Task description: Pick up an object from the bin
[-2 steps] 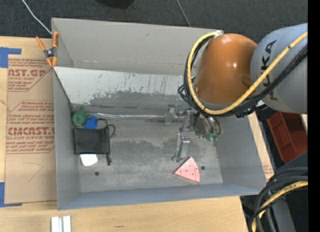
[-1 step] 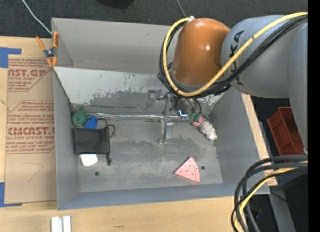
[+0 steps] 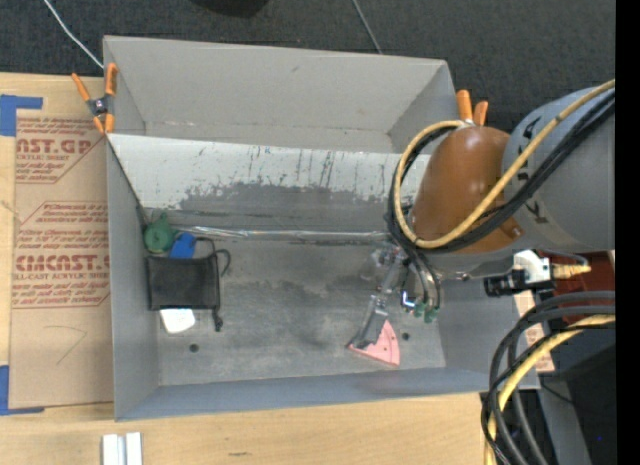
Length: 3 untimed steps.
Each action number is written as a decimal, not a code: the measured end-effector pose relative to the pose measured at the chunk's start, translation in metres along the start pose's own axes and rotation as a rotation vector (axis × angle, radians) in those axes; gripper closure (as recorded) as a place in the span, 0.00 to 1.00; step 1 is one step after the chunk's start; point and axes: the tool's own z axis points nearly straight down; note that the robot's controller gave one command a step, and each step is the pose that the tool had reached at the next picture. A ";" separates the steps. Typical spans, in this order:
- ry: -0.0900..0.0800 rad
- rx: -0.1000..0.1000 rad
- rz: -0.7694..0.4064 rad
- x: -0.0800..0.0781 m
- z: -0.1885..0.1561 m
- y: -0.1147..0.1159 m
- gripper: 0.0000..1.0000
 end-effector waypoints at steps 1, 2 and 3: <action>-0.003 -0.001 -0.278 -0.001 0.043 0.030 0.00; -0.001 -0.001 -0.214 -0.014 0.035 0.018 0.00; -0.003 -0.001 0.272 -0.020 0.025 -0.017 0.00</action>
Offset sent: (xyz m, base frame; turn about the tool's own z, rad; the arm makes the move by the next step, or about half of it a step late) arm 0.0166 -0.0431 0.0021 0.2795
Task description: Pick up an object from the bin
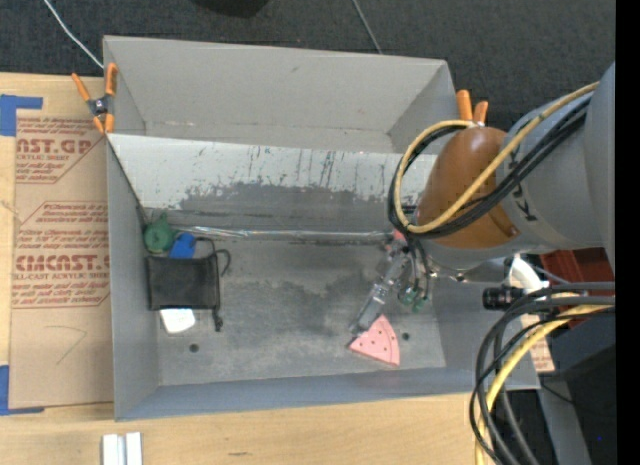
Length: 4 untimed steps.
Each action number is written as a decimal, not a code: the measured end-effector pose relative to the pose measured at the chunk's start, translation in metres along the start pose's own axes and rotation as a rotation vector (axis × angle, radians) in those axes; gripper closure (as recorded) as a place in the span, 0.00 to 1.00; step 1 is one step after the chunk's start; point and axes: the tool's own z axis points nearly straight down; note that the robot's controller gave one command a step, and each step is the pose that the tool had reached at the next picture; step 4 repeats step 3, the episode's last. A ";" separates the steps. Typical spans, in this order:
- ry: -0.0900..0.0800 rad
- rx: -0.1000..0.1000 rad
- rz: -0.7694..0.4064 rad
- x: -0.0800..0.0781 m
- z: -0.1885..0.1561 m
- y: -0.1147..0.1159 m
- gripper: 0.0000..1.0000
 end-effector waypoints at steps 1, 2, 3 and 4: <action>0.002 -0.001 -0.572 0.007 0.037 -0.032 0.00; 0.001 -0.001 -0.224 -0.007 0.045 -0.062 0.00; -0.029 -0.005 -0.966 0.018 0.043 -0.030 1.00; -0.029 -0.005 -0.966 0.018 0.043 -0.030 1.00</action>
Offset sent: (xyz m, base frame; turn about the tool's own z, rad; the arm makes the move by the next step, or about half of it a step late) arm -0.0305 -0.0711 -0.0473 -0.0707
